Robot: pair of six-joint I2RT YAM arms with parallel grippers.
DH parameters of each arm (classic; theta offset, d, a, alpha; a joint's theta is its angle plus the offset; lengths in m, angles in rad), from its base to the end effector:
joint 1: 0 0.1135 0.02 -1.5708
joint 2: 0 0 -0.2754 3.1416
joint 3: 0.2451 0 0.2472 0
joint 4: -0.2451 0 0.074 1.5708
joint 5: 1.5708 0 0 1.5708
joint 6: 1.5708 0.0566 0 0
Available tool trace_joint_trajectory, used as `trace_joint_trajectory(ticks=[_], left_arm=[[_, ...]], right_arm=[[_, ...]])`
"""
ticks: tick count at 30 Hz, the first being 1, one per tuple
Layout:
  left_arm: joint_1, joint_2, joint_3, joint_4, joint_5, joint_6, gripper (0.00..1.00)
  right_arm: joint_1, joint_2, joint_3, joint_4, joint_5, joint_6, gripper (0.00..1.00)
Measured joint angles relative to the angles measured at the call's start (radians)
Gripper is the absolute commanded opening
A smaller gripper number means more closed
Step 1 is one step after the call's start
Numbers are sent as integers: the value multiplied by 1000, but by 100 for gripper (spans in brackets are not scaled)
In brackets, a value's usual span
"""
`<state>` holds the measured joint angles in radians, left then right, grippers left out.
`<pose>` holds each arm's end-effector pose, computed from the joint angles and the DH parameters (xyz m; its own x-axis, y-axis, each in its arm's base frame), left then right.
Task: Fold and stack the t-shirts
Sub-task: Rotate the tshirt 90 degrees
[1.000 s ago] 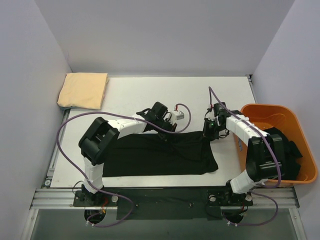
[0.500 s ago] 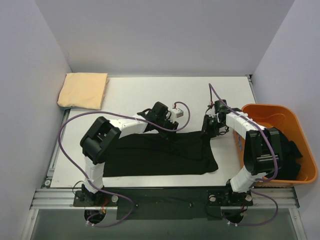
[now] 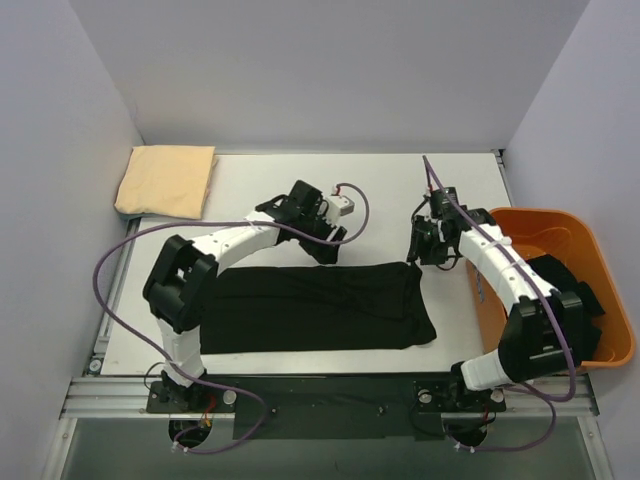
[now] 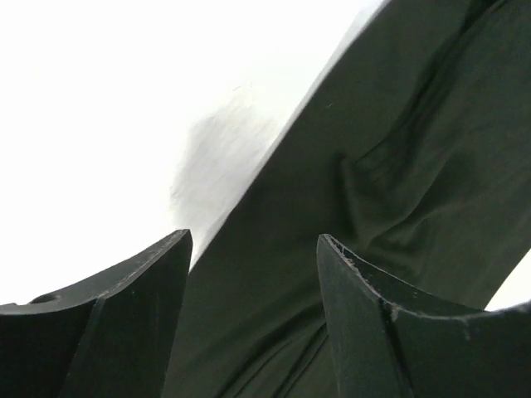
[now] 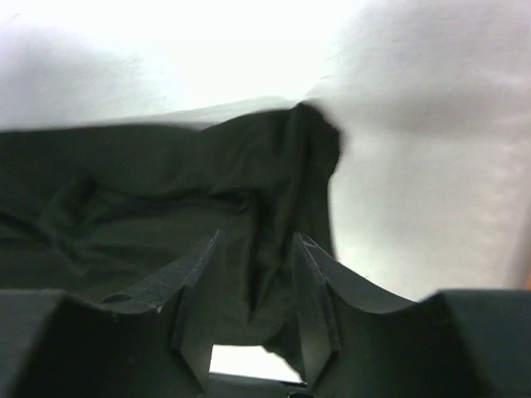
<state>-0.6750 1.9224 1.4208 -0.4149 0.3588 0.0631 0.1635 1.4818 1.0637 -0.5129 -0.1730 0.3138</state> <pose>0.3243 -0.2850 0.2086 -0.5708 0.5325 -0.6250 0.7895 0.5650 -0.2397 0.3107 0.0611 0.2412 -0.8337 0.1707 -0.5253 -0.0046 0.9489 0.3156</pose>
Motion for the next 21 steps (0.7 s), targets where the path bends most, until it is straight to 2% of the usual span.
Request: trace_joint_trajectory(ticks=[1, 2, 4, 6, 9, 13, 16, 21], left_arm=[[19, -19, -5, -19, -9, 20, 53], [41, -46, -19, -38, -17, 47, 45], [74, -95, -57, -61, -27, 84, 37], [111, -146, -116, -76, -39, 125, 36], [168, -188, -211, -85, -63, 176, 35], [280, -188, -319, -99, -118, 239, 36], [363, -192, -386, -103, -170, 294, 36], [380, -249, -454, -83, -239, 378, 38]], right_arm=[[26, -27, -1, -6, 12, 9, 21], [56, -51, -7, -8, 16, 17, 13], [117, -90, -40, 8, 2, 51, 5], [155, -106, -99, 37, -30, 85, 1], [164, -88, -230, 84, -55, 147, 0], [157, 18, -304, 99, -58, 191, 0], [132, 89, -258, 93, -85, 203, 0], [37, 239, -105, 58, -137, 195, 0]])
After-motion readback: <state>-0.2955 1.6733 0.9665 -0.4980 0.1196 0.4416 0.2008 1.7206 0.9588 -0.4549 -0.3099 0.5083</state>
